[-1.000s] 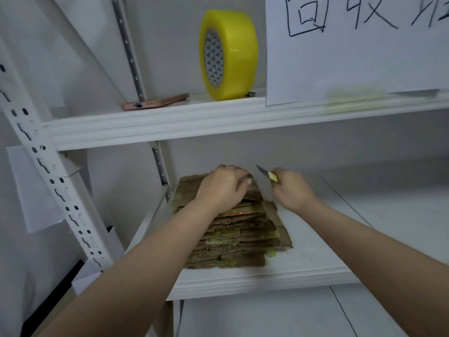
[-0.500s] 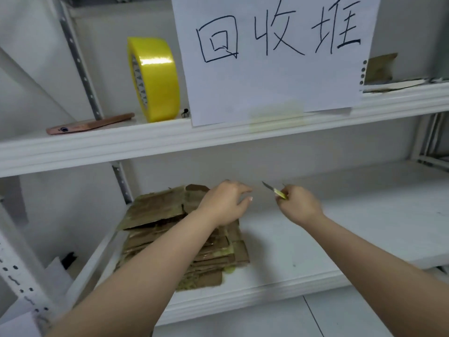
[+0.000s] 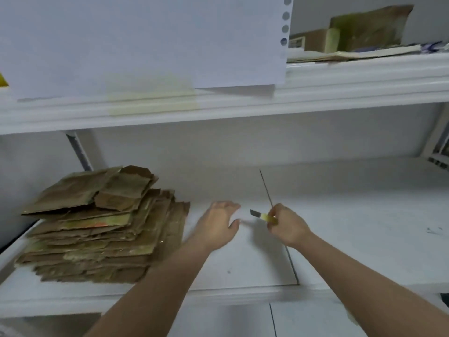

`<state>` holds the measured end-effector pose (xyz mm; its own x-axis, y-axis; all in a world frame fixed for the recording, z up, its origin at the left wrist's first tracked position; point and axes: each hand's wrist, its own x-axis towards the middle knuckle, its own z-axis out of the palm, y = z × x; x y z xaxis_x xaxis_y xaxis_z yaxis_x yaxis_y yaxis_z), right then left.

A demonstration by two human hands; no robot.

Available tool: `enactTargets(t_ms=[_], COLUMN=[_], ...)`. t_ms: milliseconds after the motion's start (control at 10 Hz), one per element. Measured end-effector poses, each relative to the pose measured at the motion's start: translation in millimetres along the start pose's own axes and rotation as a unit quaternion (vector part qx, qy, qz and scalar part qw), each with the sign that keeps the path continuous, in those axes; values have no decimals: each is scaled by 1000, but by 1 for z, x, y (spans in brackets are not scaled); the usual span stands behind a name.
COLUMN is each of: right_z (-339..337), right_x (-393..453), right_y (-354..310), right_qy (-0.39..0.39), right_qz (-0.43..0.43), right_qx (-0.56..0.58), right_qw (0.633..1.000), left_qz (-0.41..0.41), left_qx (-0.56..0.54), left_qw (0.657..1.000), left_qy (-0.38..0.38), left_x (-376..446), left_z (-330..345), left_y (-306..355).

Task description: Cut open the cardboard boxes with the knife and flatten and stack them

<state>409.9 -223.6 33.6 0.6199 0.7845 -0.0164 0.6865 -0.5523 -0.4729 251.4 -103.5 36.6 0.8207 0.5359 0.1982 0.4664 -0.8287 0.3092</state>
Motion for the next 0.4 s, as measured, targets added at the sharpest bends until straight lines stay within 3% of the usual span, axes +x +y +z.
enactTargets(t_ms=[100, 400], right_z=[23, 61], right_x=[16, 26], right_y=[15, 18], right_qy=[-34, -5], right_qz=[-30, -83], right_qx=[-22, -121], right_qw=[999, 989], left_qz=[-59, -145], left_qx=[3, 67], left_qw=[998, 985], left_qy=[-17, -66], left_x=[-6, -17], left_z=[26, 41], left_y=[1, -11])
